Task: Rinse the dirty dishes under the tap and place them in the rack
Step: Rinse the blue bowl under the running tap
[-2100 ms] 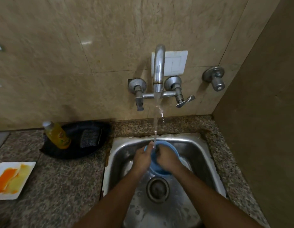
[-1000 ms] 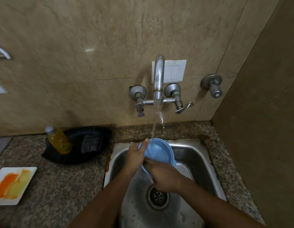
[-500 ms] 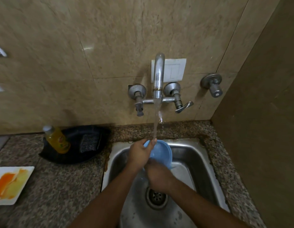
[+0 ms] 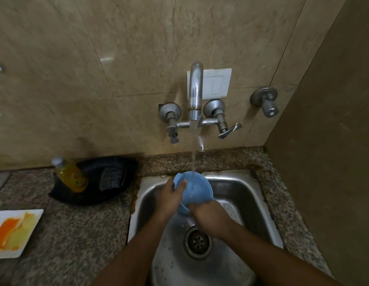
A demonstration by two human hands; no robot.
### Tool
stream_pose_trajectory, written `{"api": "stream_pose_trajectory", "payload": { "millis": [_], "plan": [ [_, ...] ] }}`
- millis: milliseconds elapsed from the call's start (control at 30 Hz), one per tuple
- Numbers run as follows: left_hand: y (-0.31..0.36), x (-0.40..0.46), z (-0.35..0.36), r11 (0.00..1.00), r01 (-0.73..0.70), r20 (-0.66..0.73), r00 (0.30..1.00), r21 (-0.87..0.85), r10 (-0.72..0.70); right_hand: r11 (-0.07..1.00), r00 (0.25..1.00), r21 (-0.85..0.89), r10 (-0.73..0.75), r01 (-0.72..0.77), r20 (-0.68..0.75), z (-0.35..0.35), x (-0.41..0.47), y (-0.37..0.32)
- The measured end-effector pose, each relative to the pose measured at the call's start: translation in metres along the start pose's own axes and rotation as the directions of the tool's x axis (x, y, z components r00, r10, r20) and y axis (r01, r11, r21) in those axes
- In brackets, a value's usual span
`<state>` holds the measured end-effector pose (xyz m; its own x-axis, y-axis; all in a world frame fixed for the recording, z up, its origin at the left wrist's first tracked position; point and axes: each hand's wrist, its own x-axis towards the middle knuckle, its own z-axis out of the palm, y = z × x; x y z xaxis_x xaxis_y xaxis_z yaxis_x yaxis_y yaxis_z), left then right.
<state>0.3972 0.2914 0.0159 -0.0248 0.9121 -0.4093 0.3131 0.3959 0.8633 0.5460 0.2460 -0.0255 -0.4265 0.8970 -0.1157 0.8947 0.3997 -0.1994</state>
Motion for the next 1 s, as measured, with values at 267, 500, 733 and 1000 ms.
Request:
{"api": "stream_pose_trajectory", "payload": {
  "millis": [267, 500, 733, 1000],
  "plan": [
    [-0.015, -0.001, -0.002, 0.993, 0.076, -0.129, 0.988, -0.084, -0.087, 0.892, 0.995, 0.451, 0.072, -0.031, -0.074, 0.007, -0.013, -0.042],
    [0.004, 0.005, -0.014, 0.981, 0.031, -0.091, 0.996, 0.191, -0.013, 0.955, 0.999, 0.294, -0.047, 0.045, -0.001, 0.008, -0.008, -0.03],
    [0.004, 0.005, -0.021, 0.989, 0.124, 0.075, 0.989, 0.081, -0.13, 0.984, 0.997, -0.175, -0.035, 0.046, 0.064, -0.016, -0.003, 0.003],
    [-0.005, -0.002, -0.008, 0.959, 0.265, 0.23, 0.944, -0.104, -0.237, 0.988, 0.934, -0.146, 0.011, 0.044, 0.356, -0.031, 0.003, -0.034]
  ]
}}
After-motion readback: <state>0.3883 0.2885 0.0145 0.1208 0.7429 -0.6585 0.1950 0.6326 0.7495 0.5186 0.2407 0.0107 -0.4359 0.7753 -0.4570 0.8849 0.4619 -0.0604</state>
